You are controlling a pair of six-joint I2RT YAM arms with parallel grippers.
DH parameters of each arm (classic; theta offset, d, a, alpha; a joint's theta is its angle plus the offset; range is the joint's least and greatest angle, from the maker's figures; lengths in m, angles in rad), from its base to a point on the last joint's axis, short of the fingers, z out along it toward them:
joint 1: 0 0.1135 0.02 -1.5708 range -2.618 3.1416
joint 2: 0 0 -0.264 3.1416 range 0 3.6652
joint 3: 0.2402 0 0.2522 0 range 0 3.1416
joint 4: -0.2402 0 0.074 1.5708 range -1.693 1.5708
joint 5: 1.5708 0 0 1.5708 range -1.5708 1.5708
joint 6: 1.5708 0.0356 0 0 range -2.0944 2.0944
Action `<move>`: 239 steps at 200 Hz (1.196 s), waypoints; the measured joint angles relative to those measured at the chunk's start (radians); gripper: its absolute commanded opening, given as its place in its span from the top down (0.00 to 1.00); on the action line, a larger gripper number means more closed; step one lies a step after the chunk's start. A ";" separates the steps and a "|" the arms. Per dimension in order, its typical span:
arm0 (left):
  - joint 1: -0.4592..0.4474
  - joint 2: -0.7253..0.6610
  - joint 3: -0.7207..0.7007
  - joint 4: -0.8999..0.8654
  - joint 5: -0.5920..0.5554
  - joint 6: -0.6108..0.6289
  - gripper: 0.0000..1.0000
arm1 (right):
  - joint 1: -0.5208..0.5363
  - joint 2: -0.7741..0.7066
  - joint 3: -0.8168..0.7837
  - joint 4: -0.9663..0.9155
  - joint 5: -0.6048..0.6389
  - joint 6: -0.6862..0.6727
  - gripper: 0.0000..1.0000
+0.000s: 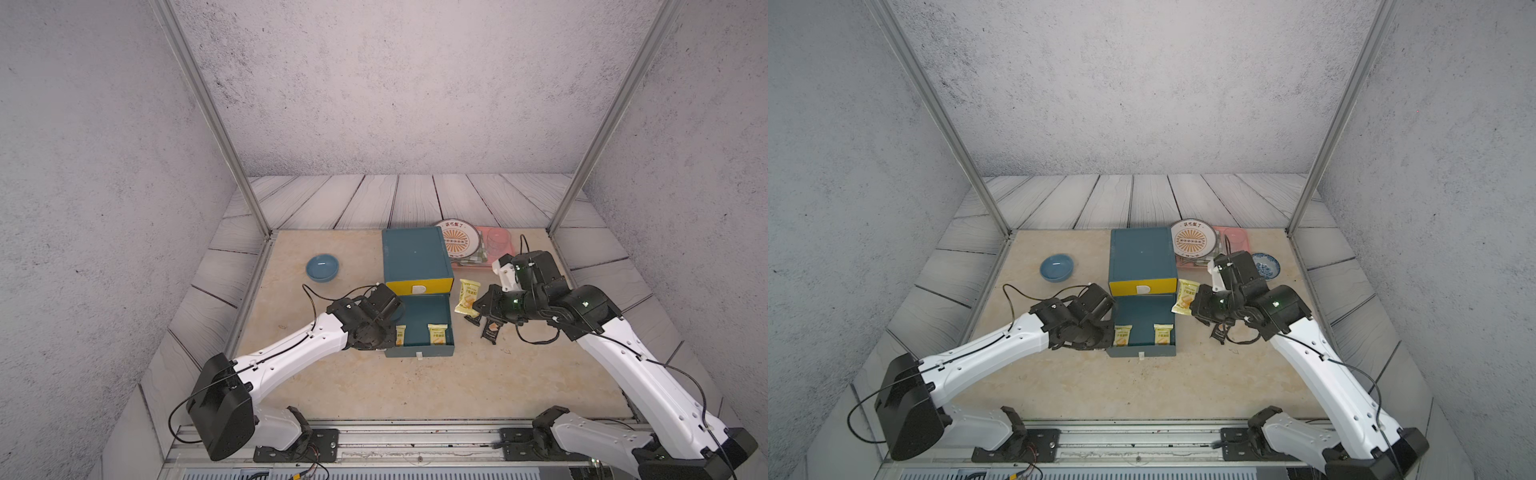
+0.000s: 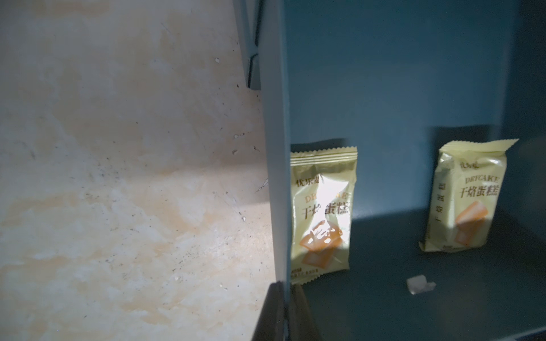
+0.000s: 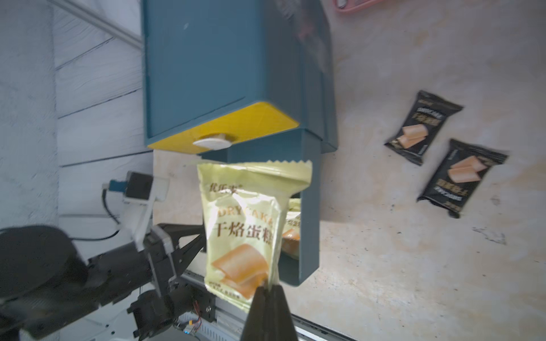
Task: Take the cookies out of the drawer
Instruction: Place the cookie at the center of the board.
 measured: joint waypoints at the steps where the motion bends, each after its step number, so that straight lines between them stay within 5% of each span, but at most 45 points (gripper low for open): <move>1: 0.000 -0.001 0.000 -0.001 0.000 0.000 1.00 | -0.006 0.000 0.000 -0.002 0.000 -0.001 1.00; 76: 0.000 -0.054 -0.039 -0.010 0.014 -0.001 1.00 | -0.288 0.063 -0.098 -0.065 0.051 -0.070 1.00; 160: 0.000 -0.032 -0.039 0.005 0.015 -0.001 1.00 | -0.544 0.225 -0.299 0.084 0.065 -0.111 1.00; 227: 0.005 -0.028 -0.039 0.011 0.016 -0.001 1.00 | -0.604 0.432 -0.301 0.293 0.031 -0.093 1.00; 239: 0.006 -0.026 -0.039 0.014 0.016 -0.001 1.00 | -0.604 0.463 -0.299 0.327 0.026 -0.088 0.85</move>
